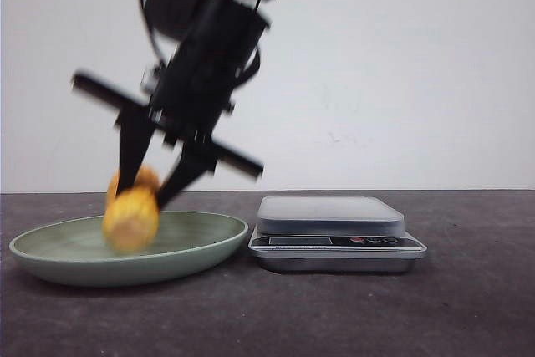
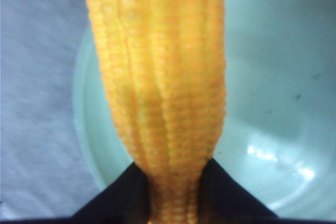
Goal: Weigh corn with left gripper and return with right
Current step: 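Carry the corn with the right gripper onto the green plate, then open the right gripper and lift it away from the plate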
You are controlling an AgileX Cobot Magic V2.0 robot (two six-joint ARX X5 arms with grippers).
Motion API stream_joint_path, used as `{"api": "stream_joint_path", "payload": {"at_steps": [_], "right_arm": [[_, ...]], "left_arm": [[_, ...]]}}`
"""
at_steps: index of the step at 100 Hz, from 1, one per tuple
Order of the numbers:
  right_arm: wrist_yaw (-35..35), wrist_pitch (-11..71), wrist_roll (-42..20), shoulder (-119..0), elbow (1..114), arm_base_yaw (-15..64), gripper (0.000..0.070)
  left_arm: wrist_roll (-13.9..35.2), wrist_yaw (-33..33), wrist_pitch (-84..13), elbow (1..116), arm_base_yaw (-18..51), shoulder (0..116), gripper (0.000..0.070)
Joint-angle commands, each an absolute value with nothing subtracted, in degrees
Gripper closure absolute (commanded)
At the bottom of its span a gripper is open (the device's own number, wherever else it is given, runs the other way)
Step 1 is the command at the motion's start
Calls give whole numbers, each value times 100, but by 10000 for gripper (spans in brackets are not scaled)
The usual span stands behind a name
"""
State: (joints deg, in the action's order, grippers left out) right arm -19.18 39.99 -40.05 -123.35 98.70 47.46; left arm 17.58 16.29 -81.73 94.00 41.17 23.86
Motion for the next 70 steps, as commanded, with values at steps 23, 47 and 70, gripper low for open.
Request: {"api": "stream_joint_path", "payload": {"at_steps": [23,47,70], "right_arm": [[-1949,3896,-4265,-12473,9977,4783,61],[-1929,4029,-3824,-12394,10530,4615,0],[-1367,4993,-2740,-12075,12291,4482,5]], "left_arm": [[1787,1599,-8488,9496,4163,2386,700],[1828,1599,-8488,9496,4163,2386,700],[1911,1601,-8488,9496,4163,2386,700]]}}
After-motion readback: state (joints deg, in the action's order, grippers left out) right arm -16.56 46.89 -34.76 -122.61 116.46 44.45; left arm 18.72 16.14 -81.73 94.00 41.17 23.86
